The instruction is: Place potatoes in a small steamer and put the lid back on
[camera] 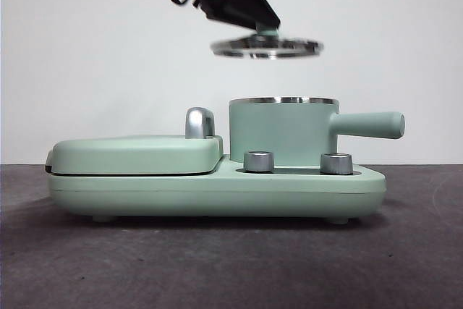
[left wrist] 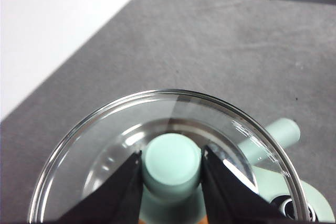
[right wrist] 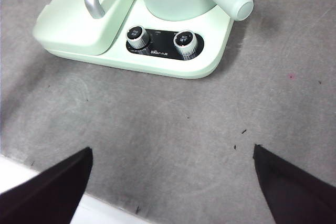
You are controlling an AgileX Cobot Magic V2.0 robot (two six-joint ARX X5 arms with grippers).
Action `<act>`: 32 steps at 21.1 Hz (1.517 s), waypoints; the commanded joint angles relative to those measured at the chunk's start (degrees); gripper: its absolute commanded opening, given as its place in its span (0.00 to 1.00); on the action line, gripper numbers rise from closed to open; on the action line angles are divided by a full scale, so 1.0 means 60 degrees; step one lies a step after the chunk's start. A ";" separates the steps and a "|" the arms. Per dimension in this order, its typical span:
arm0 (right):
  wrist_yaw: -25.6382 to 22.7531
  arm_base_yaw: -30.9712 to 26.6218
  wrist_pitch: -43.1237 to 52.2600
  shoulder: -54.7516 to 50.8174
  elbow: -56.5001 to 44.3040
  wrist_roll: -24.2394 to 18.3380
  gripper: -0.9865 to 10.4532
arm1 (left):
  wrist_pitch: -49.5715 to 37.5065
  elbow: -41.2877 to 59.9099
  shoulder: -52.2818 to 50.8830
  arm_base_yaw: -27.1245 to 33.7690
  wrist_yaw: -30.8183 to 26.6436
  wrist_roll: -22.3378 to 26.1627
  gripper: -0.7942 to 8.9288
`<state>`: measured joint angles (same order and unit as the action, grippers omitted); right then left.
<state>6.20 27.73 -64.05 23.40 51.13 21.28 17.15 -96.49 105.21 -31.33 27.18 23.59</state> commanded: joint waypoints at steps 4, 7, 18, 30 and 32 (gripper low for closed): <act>-0.0004 0.0055 0.0025 -0.0055 0.0084 0.0204 0.50 | -0.0645 -0.0284 0.0543 -0.0095 0.0805 0.0641 0.09; -0.0004 0.0055 0.0025 -0.0055 0.0084 0.0208 0.50 | -0.0867 -0.0284 0.0689 -0.0095 0.0805 0.0703 0.09; -0.0007 0.0055 0.0029 -0.0055 0.0084 0.0208 0.50 | -0.1195 -0.0284 0.0958 -0.0095 0.0765 -0.0645 0.09; -0.0007 0.0055 0.0025 -0.0055 0.0084 0.0208 0.50 | -0.1468 -0.0412 0.1107 -0.0095 0.0466 -0.1599 0.09; -0.0007 0.0055 0.0025 -0.0055 0.0084 0.0208 0.50 | -0.1413 -0.0412 0.1198 -0.0095 0.0466 -0.1599 0.09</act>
<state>6.20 27.73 -64.10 23.05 51.13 21.93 9.85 -96.92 111.02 -31.53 29.85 14.52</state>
